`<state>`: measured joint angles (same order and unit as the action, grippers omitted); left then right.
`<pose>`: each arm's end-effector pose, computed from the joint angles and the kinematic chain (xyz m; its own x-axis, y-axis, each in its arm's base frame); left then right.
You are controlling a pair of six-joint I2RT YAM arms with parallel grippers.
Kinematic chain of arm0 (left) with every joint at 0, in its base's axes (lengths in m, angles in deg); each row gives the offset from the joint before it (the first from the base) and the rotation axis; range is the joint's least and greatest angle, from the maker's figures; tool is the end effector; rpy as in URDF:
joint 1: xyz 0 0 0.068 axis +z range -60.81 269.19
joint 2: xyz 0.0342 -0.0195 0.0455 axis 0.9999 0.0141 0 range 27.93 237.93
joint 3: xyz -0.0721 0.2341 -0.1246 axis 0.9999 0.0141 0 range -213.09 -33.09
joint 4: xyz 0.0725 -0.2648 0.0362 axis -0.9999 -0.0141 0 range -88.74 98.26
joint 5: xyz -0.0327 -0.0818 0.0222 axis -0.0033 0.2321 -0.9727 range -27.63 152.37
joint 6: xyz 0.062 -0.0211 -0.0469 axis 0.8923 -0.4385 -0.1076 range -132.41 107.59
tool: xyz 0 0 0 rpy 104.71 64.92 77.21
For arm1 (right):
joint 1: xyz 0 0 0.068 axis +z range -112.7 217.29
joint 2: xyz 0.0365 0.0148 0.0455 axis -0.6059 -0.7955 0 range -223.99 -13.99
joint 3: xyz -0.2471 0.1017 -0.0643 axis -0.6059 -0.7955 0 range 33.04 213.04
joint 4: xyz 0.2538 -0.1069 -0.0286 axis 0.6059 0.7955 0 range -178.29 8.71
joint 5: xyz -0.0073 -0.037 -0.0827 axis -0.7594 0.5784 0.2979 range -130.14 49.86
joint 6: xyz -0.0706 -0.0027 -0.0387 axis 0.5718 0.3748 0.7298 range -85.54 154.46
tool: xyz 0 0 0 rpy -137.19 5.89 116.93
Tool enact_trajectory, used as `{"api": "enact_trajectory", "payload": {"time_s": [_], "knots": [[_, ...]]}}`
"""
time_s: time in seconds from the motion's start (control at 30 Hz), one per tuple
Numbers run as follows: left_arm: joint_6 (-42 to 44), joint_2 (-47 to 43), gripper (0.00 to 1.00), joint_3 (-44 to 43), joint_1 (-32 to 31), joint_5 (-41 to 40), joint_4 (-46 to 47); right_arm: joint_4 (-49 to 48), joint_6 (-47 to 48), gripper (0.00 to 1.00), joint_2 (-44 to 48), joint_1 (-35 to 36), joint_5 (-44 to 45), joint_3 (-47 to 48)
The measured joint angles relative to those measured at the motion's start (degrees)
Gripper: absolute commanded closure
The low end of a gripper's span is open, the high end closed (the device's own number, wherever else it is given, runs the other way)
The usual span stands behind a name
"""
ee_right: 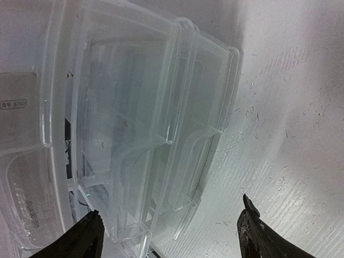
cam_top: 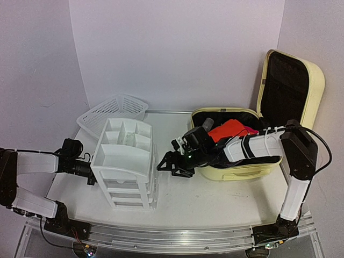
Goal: Open, take out, and arrange the luggage
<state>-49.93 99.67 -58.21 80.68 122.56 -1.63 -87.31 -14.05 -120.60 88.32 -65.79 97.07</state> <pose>0.2083 -0.0922 0.1267 -0.9874 -0.1584 0.0030 -0.0684 0.4090 -0.9100 0.2461 0.3519 0.1415 -0.9599 -0.1128 -0.2567 -0.2704 0.6153 0.7405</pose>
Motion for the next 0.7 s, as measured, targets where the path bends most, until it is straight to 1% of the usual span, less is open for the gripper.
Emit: {"api": "enact_trajectory", "payload": {"time_s": [0.2,0.37,0.4,0.43,0.53,0.63,0.7], "knots": [[0.04,0.79,1.0,-0.02,-0.17,-0.17,1.14,1.55,-1.25,0.1,-0.15,1.14,4.7,0.37],[0.13,2.23,1.0,-0.02,-0.48,-0.22,1.55,8.07,0.76,0.09,2.89,2.03,11.13,0.83],[0.13,2.36,1.0,-0.04,-0.5,-0.22,1.55,9.97,1.42,0.09,3.5,2.4,12.17,1.7],[0.17,2.64,1.0,-0.13,-0.57,-0.2,1.6,12.37,2.97,0.09,3.91,3.93,14.27,5.42],[0.24,2.71,1.0,-0.46,-0.57,-0.15,1.66,13.6,3.74,0.09,3.93,5.42,15.87,7.39],[0.26,2.97,1.0,-1.01,-0.57,-0.17,2.05,15.15,4.24,0.11,3.72,7.04,17.4,9.27],[0.33,2.97,1.0,-1.07,-0.57,-0.2,2.32,16.92,4.63,0.17,2.93,7.87,18.88,10.6]]}}
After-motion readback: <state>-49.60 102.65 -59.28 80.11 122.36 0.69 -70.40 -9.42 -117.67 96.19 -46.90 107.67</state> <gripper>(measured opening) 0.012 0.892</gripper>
